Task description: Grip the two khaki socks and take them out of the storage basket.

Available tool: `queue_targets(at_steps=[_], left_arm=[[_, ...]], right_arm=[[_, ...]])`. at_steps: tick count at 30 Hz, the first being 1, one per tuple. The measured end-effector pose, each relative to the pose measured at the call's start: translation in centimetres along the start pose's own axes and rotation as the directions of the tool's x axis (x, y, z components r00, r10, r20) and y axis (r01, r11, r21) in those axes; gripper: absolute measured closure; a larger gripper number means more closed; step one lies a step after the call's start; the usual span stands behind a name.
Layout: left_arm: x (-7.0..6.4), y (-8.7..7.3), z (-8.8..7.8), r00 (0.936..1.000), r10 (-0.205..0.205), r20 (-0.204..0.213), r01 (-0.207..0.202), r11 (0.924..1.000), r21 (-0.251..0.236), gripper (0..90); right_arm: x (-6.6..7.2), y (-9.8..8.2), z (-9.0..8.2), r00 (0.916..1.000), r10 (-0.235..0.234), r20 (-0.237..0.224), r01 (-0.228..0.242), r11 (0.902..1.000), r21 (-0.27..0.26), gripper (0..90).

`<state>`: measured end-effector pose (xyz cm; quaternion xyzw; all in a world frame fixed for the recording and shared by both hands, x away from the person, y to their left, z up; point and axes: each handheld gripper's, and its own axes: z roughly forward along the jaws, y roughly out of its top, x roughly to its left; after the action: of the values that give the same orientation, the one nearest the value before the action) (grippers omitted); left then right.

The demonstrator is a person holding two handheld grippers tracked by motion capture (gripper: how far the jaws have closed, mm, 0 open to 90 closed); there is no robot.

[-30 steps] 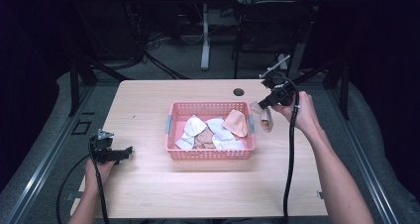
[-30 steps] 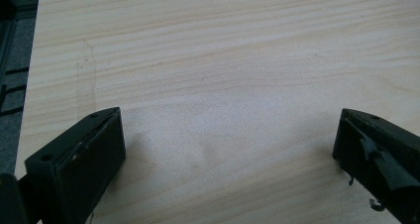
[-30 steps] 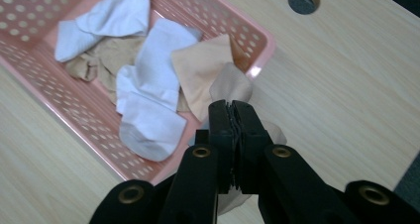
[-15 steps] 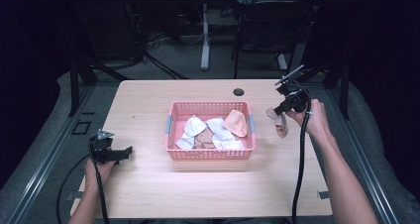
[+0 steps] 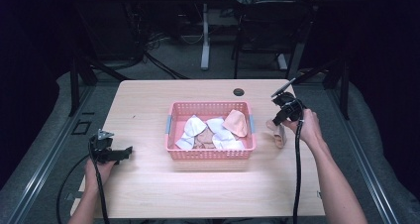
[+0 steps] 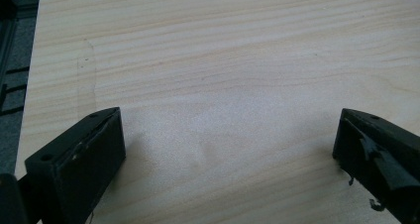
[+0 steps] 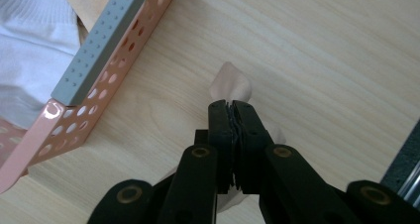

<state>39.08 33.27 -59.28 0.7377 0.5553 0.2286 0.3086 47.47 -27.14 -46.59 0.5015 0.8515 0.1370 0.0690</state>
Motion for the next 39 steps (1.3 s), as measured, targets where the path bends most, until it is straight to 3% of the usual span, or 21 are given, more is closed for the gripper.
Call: queue_targets(at_steps=[1, 3, 5, 6, 7, 12, 13, 15, 20, 26, 27, 30, 39], left_arm=[[0.0, 0.0, 0.0, 1.0, 0.0, 0.0, 0.0, 1.0, 0.0, 0.0], [0.0, 0.0, 0.0, 1.0, 0.0, 0.0, 0.0, 1.0, 0.0, 0.0], [0.0, 0.0, 0.0, 1.0, 0.0, 0.0, 0.0, 1.0, 0.0, 0.0], [0.0, 0.0, 0.0, 1.0, 0.0, 0.0, 0.0, 1.0, 0.0, 0.0], [0.0, 0.0, 0.0, 1.0, 0.0, 0.0, 0.0, 1.0, 0.0, 0.0], [0.0, 0.0, 0.0, 1.0, 0.001, 0.0, -0.001, 1.0, -0.001, 0.0], [0.0, 0.0, 0.0, 1.0, 0.001, 0.0, -0.001, 1.0, -0.001, 0.0], [0.0, 0.0, 0.0, 1.0, 0.0, 0.0, 0.0, 1.0, 0.0, 0.0], [0.0, 0.0, 0.0, 1.0, 0.0, 0.0, 0.0, 1.0, 0.0, 0.0], [0.0, 0.0, 0.0, 1.0, 0.0, 0.001, 0.0, 1.0, 0.0, 0.0], [0.0, 0.0, 0.0, 1.0, 0.0, 0.001, 0.0, 1.0, 0.0, 0.0], [0.0, 0.0, 0.0, 1.0, 0.001, 0.001, -0.001, 1.0, 0.0, 0.0], [0.0, 0.0, 0.0, 1.0, 0.002, 0.003, -0.002, 1.0, -0.001, 0.0]], right_arm=[[-0.1, 0.0, 0.2, 1.0, 0.005, -0.003, -0.005, 1.0, -0.007, 84.0], [0.0, 0.0, 0.4, 0.9996, 0.025, -0.008, -0.026, 0.9994, -0.022, 70.9], [0.0, 0.1, 0.2, 0.9999, 0.001, -0.015, -0.001, 0.9999, -0.013, 65.2], [0.2, 0.1, -0.2, 0.9998, 0.003, -0.021, -0.004, 0.9998, -0.019, 53.9], [0.2, 0.1, -0.2, 0.9998, 0.003, -0.021, -0.004, 0.9998, -0.019, 53.9], [1.2, 0.7, -2.1, 0.998, -0.028, -0.056, 0.023, 0.9956, -0.091, 33.3], [1.2, 0.7, -2.1, 0.998, -0.028, -0.056, 0.023, 0.9956, -0.091, 33.3], [2.2, 1.4, -2.9, 0.9962, -0.07, -0.052, 0.063, 0.991, -0.118, 28.1], [3.8, 2.6, -3.7, 0.9908, -0.116, -0.07, 0.104, 0.9825, -0.154, 25.0], [6.3, 4.9, -4.1, 0.9803, -0.182, -0.077, 0.168, 0.9726, -0.16, 24.6], [7.0, 5.6, -3.9, 0.9792, -0.186, -0.082, 0.17, 0.9705, -0.171, 24.8], [7.5, 6.3, -3.5, 0.9745, -0.208, -0.084, 0.193, 0.9673, -0.165, 25.7], [9.2, 8.5, -0.2, 0.9732, -0.207, -0.101, 0.193, 0.9721, -0.134, 34.8]])
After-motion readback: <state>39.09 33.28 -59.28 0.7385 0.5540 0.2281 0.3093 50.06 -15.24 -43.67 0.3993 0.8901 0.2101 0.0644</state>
